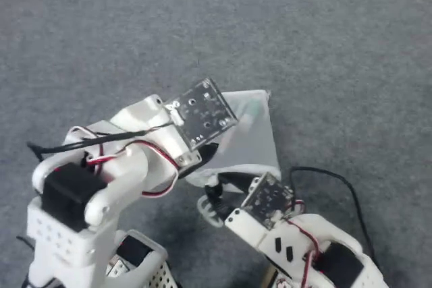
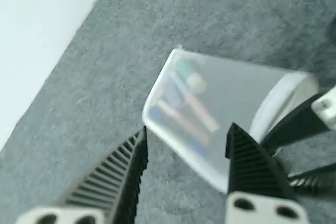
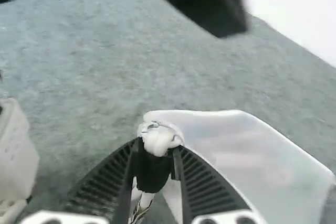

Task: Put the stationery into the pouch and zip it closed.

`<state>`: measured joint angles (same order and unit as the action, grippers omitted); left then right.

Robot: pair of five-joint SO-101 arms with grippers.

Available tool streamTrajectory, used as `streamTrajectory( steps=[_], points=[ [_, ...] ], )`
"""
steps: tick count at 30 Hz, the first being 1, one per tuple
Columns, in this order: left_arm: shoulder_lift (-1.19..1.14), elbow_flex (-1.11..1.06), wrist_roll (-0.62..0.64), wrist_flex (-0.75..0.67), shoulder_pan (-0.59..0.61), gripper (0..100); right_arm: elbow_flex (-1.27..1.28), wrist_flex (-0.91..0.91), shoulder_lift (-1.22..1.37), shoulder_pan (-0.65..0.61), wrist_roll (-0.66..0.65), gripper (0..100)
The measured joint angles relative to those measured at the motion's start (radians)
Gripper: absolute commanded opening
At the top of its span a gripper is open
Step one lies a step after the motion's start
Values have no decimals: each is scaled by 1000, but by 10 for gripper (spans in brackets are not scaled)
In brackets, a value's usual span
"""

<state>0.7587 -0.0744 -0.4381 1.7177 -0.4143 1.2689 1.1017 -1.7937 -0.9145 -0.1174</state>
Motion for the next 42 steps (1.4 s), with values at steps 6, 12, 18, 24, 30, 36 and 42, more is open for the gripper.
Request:
streamTrajectory(
  steps=[6,12,18,24,30,36,42],
  points=[
    [120,-14,-25,2,60,276,-106,89,-9,106,0,6],
    [222,-144,-64,2,66,299,-160,89,-15,196,-3,6],
    [328,-288,-68,-54,66,310,-203,89,-18,315,-17,6],
    [397,-555,-103,-238,57,310,-204,89,-18,374,-31,6],
    [462,-783,-103,-416,-9,310,-204,89,-18,390,-34,6],
    [476,-911,-103,-569,-20,309,-204,89,-18,393,-34,6],
    [477,-976,-103,-690,-34,288,-204,89,-18,393,-34,6]
  ],
)
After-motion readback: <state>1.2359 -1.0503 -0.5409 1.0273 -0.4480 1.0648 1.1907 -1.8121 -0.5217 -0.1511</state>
